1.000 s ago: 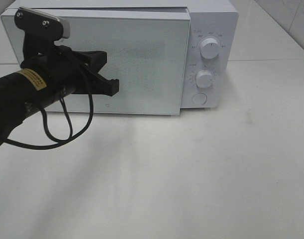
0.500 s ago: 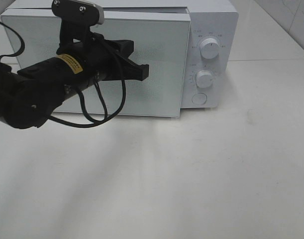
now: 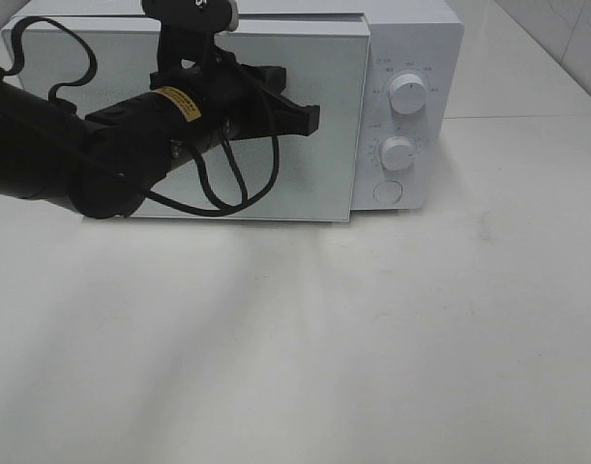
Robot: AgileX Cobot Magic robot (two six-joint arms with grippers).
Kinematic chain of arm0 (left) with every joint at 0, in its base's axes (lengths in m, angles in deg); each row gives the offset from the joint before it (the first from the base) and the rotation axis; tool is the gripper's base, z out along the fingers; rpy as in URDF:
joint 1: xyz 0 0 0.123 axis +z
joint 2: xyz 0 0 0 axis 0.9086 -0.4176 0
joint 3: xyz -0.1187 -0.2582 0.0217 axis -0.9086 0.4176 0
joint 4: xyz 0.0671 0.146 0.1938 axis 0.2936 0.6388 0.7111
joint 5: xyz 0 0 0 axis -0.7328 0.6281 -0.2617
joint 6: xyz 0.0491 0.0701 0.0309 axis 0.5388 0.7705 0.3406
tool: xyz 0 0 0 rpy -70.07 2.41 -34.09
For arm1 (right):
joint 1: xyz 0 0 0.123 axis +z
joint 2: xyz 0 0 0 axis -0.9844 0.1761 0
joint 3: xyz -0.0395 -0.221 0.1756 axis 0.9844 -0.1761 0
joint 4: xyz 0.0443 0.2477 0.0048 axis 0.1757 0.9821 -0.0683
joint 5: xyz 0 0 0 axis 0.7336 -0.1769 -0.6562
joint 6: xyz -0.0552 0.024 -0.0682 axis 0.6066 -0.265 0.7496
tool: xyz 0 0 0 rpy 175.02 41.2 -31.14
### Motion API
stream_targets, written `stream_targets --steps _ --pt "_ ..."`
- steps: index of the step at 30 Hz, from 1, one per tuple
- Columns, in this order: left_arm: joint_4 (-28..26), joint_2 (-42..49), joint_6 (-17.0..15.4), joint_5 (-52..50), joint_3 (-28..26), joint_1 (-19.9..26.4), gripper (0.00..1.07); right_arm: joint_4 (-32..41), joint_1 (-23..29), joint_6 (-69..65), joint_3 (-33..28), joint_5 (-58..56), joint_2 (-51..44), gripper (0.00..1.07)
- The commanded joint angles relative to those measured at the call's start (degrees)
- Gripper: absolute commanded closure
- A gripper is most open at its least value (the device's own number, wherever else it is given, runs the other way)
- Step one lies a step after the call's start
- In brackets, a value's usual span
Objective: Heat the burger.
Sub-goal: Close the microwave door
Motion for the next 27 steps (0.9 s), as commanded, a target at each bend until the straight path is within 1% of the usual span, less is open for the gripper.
stream_targets --steps 1,2,3,5,6,7,9,16,17,21,26,27 --pt "-1.9 -1.4 0.2 -0.3 -3.0 0.0 1.07 0.0 -0.4 -0.1 -0.2 0.6 -1.7 0.36" --pt "-1.9 -1.4 0.2 -0.3 -3.0 0.0 1.07 0.0 -0.4 -0.1 -0.2 0.6 -1.7 0.36" --pt "-1.9 -2.3 0.3 0.7 -4.8 0.0 1.07 0.0 -0.4 -0.1 -0.2 0.6 -1.7 0.36" --pt "-1.9 -2.8 0.6 1.1 -5.4 0.0 1.07 0.0 -0.4 -0.1 -0.2 0.6 -1.7 0.36" --pt "-1.9 -3.5 1.7 1.8 -7.0 0.0 1.07 0.0 -0.4 -0.1 -0.2 0.6 -1.7 0.36" --pt "-1.9 -3.5 1.7 1.8 -7.0 0.0 1.07 0.0 -0.4 -0.1 -0.2 0.6 -1.7 0.36" --pt "-2.5 -4.5 3.1 2.2 -9.0 0.0 1.07 0.0 -0.4 -0.1 -0.2 0.6 -1.7 0.36" --pt "-6.0 -6.8 3.2 2.5 -12.4 0.3 1.07 0.0 -0.4 -0.1 -0.2 0.6 -1.7 0.36" --pt "-6.4 -7.4 3.2 3.2 -13.6 0.7 1.07 0.0 -0.4 -0.1 -0.2 0.6 -1.7 0.36" --pt "-6.4 -8.0 3.2 4.9 -15.0 0.8 1.07 0.0 -0.4 -0.1 -0.2 0.6 -1.7 0.36" --pt "-3.7 -7.8 3.1 5.7 -15.0 0.2 1.07 0.0 -0.4 -0.1 -0.2 0.6 -1.7 0.36" --pt "-2.2 -7.3 3.1 7.3 -15.0 -0.3 1.07 0.0 -0.4 -0.1 -0.2 0.6 -1.7 0.36"
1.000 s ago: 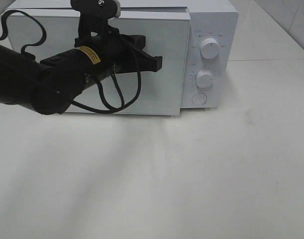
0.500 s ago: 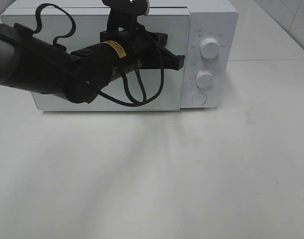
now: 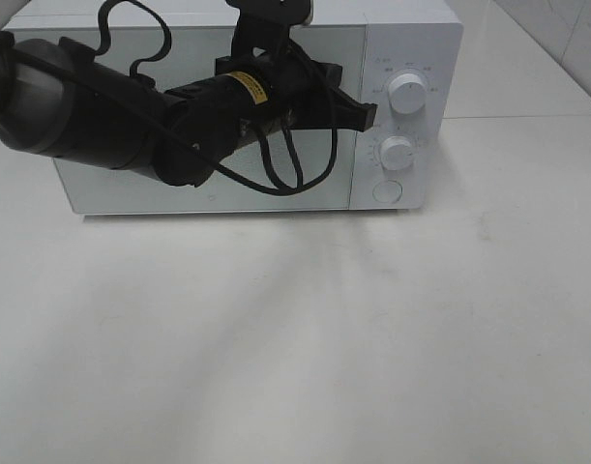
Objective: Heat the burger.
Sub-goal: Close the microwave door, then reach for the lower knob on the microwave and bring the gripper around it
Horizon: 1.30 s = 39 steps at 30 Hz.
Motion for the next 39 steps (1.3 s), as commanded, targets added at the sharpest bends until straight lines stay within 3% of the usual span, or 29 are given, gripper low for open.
stream_targets --steps 1,15,17,20,24,25,26,27,28,29,30,31,32,33,34,39 --pt "-2.5 0.7 -0.3 -0.3 -1.4 1.0 1.07 -0.1 -0.4 -0.1 -0.2 0.6 -1.7 0.36" --pt "-1.4 5.7 -0.3 17.4 -1.4 -1.7 1.07 -0.1 -0.4 -0.1 -0.2 0.6 -1.7 0.36" --pt "-1.5 8.1 -0.3 26.2 -1.3 -1.7 1.07 -0.1 -0.4 -0.1 -0.2 0.6 -1.7 0.36" --pt "-1.5 8.9 -0.3 27.8 -1.2 -1.7 1.07 -0.1 -0.4 -0.1 -0.2 0.6 -1.7 0.36" --pt "-1.5 12.1 -1.0 40.0 -1.2 -1.7 1.07 -0.1 -0.4 -0.1 -0.2 0.6 -1.7 0.36" --pt "-1.5 12.7 -1.0 42.2 -1.2 -1.7 1.04 -0.1 -0.4 -0.1 -0.2 0.6 -1.7 0.36" --pt "-1.5 13.8 -1.0 46.1 -1.2 -1.7 0.91 -0.1 -0.4 -0.1 -0.2 0.6 -1.7 0.36" --pt "-1.5 13.8 -1.0 46.1 -1.2 -1.7 0.91 -0.1 -0.4 -0.1 -0.2 0.6 -1.7 0.36" --pt "-1.5 14.8 -1.0 48.7 -1.2 -1.7 0.79 -0.1 -0.4 -0.1 -0.2 0.6 -1.7 0.36" --pt "-1.5 14.8 -1.0 48.7 -1.2 -1.7 0.79 -0.1 -0.4 -0.1 -0.2 0.6 -1.7 0.36" --pt "-1.5 15.2 -1.0 50.1 -1.2 -1.7 0.53 -0.1 -0.4 -0.1 -0.2 0.6 -1.7 0.36" --pt "-1.7 16.0 -1.0 52.6 -1.2 -1.7 0.37 -0.1 -0.4 -0.1 -0.2 0.6 -1.7 0.36" --pt "-1.7 16.0 -1.0 52.6 -1.2 -1.7 0.37 -0.1 -0.4 -0.1 -0.2 0.6 -1.7 0.36" --pt "-1.7 16.3 -1.0 53.9 -1.2 -1.7 0.11 -0.1 -0.4 -0.1 -0.2 0.6 -1.7 0.36" --pt "-1.7 17.0 -1.0 55.9 -1.2 -1.7 0.05 -0.1 -0.4 -0.1 -0.2 0.6 -1.7 0.36" --pt "-1.2 18.8 -1.0 62.6 -1.2 -1.7 0.06 -0.1 -0.4 -0.1 -0.2 0.6 -1.7 0.36"
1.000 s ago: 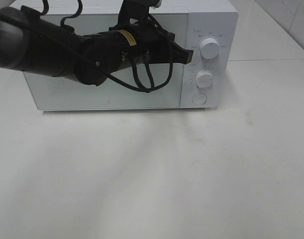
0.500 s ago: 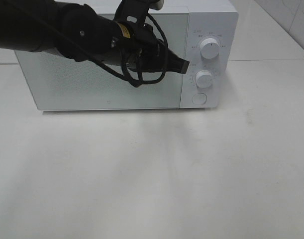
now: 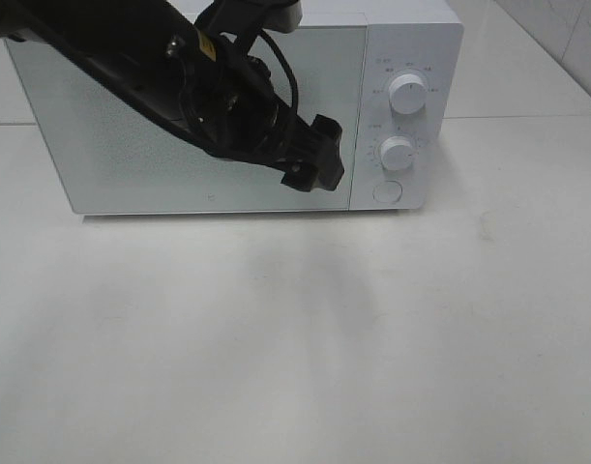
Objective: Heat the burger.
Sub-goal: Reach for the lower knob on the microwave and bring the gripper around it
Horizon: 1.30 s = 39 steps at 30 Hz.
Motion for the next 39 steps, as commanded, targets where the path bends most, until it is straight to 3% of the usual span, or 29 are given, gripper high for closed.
stream_targets --steps 1,10,16,22,30,31,39 --pt "0.1 1.4 -0.2 4.0 -0.2 -0.2 0.06 -0.1 -0.4 -0.1 -0.2 0.6 -1.7 0.36" --pt "0.4 4.0 -0.1 20.3 -0.2 0.1 0.06 -0.1 -0.4 -0.1 -0.2 0.6 -1.7 0.36" --pt "0.5 6.0 0.1 27.6 -0.2 3.6 0.06 -0.1 -0.4 -0.1 -0.2 0.6 -1.7 0.36" --pt "0.7 8.6 0.3 31.2 0.6 9.3 0.06 -0.1 -0.4 -0.1 -0.2 0.6 -1.7 0.36" --pt "1.3 16.1 0.5 31.1 7.3 18.4 0.06 -0.1 -0.4 0.0 -0.2 0.6 -1.7 0.36" --pt "1.3 18.4 0.5 31.5 9.3 21.1 0.06 -0.1 -0.4 0.0 -0.2 0.6 -1.7 0.36" --pt "1.9 27.0 0.4 34.6 13.6 30.2 0.06 -0.1 -0.4 0.0 -0.2 0.6 -1.7 0.36"
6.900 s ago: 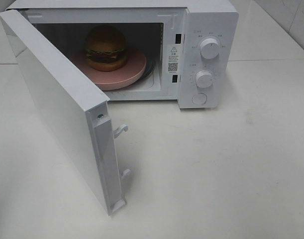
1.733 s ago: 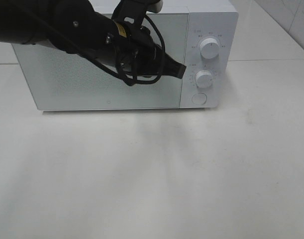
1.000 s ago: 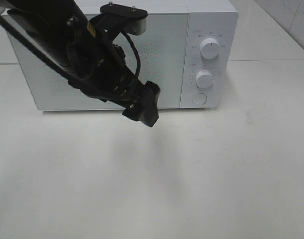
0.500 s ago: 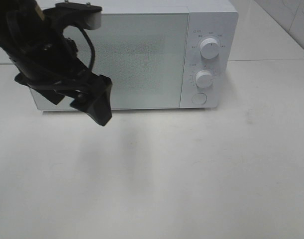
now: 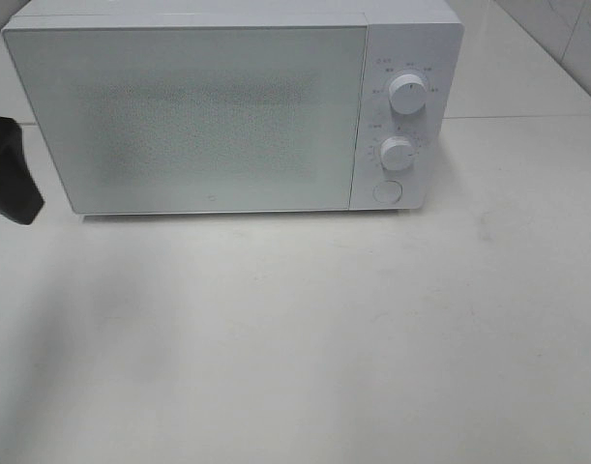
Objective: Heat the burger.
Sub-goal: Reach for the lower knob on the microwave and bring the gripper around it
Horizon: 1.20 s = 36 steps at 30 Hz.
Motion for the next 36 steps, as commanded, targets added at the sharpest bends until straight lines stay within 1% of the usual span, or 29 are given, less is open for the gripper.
stream_targets --steps 1,4,5,7,9,10,12,13,14,15,16,17,19,20,22,24,26,27,30,32,33,35,36 --pt "0.7 5.0 0.1 1.8 1.9 4.0 0.06 -0.1 -0.4 0.0 -0.2 0.6 -1.7 0.36" --pt "1.0 5.8 0.1 2.1 2.3 4.7 0.06 -0.1 -0.4 0.0 -0.2 0.6 -1.7 0.36" --pt "1.7 8.3 -0.1 2.1 3.8 6.2 0.06 -0.1 -0.4 0.0 -0.2 0.6 -1.7 0.36" --pt "2.2 9.3 -0.3 2.1 4.8 6.9 0.06 -0.1 -0.4 0.0 -0.2 0.6 -1.7 0.36" --pt "2.7 13.2 -0.5 2.2 8.0 8.9 0.06 -0.1 -0.4 0.0 -0.2 0.6 -1.7 0.36" --pt "2.7 13.2 -0.5 2.2 8.0 8.9 0.06 -0.1 -0.4 0.0 -0.2 0.6 -1.7 0.36" --pt "3.0 17.1 -0.5 2.5 11.6 10.7 0.06 -0.1 -0.4 0.0 -0.2 0.6 -1.7 0.36" --pt "3.0 17.1 -0.5 2.5 11.6 10.7 0.06 -0.1 -0.4 0.0 -0.2 0.6 -1.7 0.36" --pt "3.4 19.7 -0.5 3.0 14.2 11.7 0.06 -0.1 -0.4 0.0 -0.2 0.6 -1.7 0.36" --pt "3.7 21.3 -0.4 3.2 15.2 11.9 0.06 -0.1 -0.4 0.0 -0.2 0.6 -1.7 0.36" --pt "3.7 21.3 -0.4 3.2 15.2 11.9 0.06 -0.1 -0.4 0.0 -0.2 0.6 -1.7 0.36" --pt "4.4 24.4 -0.3 3.5 17.6 12.0 0.06 -0.1 -0.4 0.0 -0.2 0.6 -1.7 0.36" --pt "4.5 25.8 -0.3 3.5 18.4 12.0 0.06 -0.1 -0.4 0.0 -0.2 0.6 -1.7 0.36" --pt "4.5 28.8 -0.3 3.3 20.4 12.0 0.06 -0.1 -0.4 0.0 -0.2 0.6 -1.7 0.36" --pt "4.6 30.6 -0.3 3.1 21.3 12.0 0.06 -0.1 -0.4 0.0 -0.2 0.6 -1.7 0.36" --pt "5.0 37.7 -0.3 3.1 24.0 12.0 0.06 -0.1 -0.4 0.0 -0.2 0.6 -1.7 0.36" --pt "5.0 39.1 -0.3 3.1 24.6 12.0 0.06 -0.1 -0.4 0.0 -0.2 0.6 -1.7 0.36" --pt "5.0 42.5 -0.3 2.5 25.9 12.0 0.06 -0.1 -0.4 0.0 -0.2 0.6 -1.7 0.36" --pt "5.0 44.5 -0.3 1.8 26.6 12.0 0.06 -0.1 -0.4 0.0 -0.2 0.6 -1.7 0.36" --pt "5.3 52.0 -0.3 0.2 28.9 12.0 0.06 -0.1 -0.4 0.0 -0.2 0.6 -1.7 0.36" --pt "5.3 52.0 -0.3 0.2 28.9 12.0 0.06 -0.1 -0.4 0.0 -0.2 0.6 -1.7 0.36" --pt "5.3 57.6 -0.3 -0.3 30.9 12.0 0.06 -0.1 -0.4 0.0 -0.2 0.6 -1.7 0.36" --pt "5.3 57.6 -0.3 -0.3 30.9 12.0 0.06 -0.1 -0.4 0.0 -0.2 0.6 -1.7 0.36"
